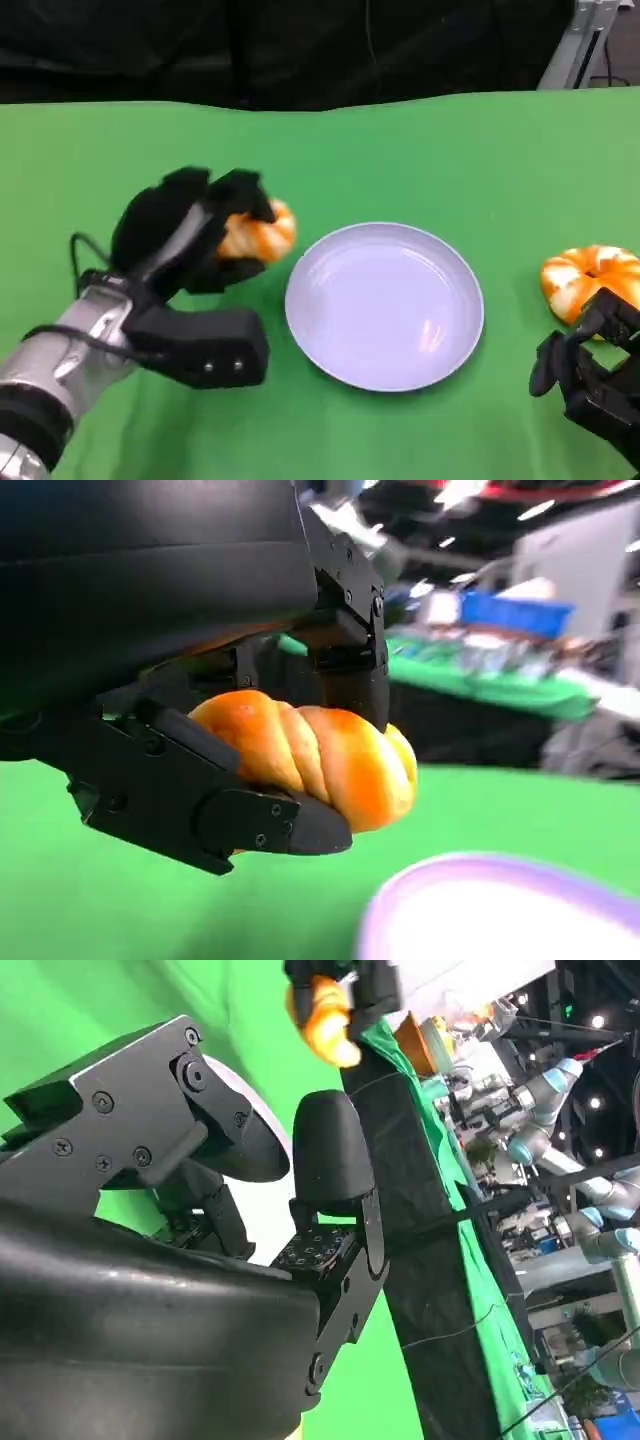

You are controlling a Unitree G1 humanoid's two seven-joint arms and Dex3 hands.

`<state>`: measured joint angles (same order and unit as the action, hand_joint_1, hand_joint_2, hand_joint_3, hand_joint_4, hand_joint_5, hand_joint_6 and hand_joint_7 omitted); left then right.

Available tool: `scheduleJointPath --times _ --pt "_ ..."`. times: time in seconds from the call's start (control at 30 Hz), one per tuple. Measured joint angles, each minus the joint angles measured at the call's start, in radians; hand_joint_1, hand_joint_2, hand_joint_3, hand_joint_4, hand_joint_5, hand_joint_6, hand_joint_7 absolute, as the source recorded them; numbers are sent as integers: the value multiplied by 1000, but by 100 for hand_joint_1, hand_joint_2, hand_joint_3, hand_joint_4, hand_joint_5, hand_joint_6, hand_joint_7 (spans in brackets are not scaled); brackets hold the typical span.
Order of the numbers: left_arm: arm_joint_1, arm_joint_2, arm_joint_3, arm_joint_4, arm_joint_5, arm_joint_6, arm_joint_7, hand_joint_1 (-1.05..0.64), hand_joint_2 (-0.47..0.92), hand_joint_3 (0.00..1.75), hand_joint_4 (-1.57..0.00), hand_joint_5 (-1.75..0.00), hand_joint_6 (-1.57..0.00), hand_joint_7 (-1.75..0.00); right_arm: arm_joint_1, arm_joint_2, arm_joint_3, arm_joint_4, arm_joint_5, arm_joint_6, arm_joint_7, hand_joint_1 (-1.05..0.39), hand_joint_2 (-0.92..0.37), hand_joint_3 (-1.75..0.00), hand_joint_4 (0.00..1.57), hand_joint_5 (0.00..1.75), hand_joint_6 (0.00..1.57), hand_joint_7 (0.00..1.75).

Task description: Grasp the bread from the table and place it into the plate.

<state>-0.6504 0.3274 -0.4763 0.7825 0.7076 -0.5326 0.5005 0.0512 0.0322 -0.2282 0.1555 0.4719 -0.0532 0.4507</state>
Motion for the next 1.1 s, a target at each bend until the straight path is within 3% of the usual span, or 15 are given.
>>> scheduleJointPath --times 0.17,0.23,0.47,0.53,0.57,0.63,0.73,0.77,0.97,1.1 --pt "-4 -24 2 -62 -2 -15 -47 -11 78 60 -66 -175 -60 -170 0 0 0 0 0 0 0 -5 -49 -128 88 175 78 157" --pt "-13 -44 -4 -67 5 -14 -61 -14 82 49 -65 -175 -57 -172 0 0 0 0 1 0 0 -5 -49 -128 87 175 78 157" --pt "-90 -145 -63 2 56 -17 -84 -11 83 44 -67 -175 -63 -165 3 0 1 -3 1 0 0 -5 -48 -128 88 175 78 157" --pt "-100 -176 -82 37 71 -15 -83 -10 78 47 -76 -150 -84 -104 4 0 1 -6 2 1 -1 -5 -48 -129 88 175 79 157" --pt "-101 -190 -92 56 78 -15 -82 -10 76 47 -77 -148 -91 -91 5 0 1 -8 2 1 -1 -5 -48 -129 88 175 79 157" --pt "-103 -211 -111 92 89 -15 -81 -11 76 43 -73 -159 -89 -103 5 0 1 -11 2 2 -2 -4 -48 -129 88 175 79 156" --pt "-108 -228 -124 134 107 -15 -79 -12 82 44 -70 -172 -67 -162 5 0 2 -15 2 2 -3 -4 -48 -129 88 175 79 156" --pt "-113 -234 -125 150 107 -16 -79 -12 83 44 -70 -174 -65 -168 5 1 2 -15 2 2 -3 -4 -48 -129 88 175 79 156" --pt "-135 -266 -132 224 107 -32 -64 -10 81 56 -72 -175 -63 -175 4 1 2 -15 2 2 -3 -5 -49 -128 88 175 79 155" --pt "-139 -282 -146 251 110 -33 -50 -12 82 57 -65 -175 -58 -172 4 0 1 -15 2 2 -2 -5 -49 -128 88 175 79 155"
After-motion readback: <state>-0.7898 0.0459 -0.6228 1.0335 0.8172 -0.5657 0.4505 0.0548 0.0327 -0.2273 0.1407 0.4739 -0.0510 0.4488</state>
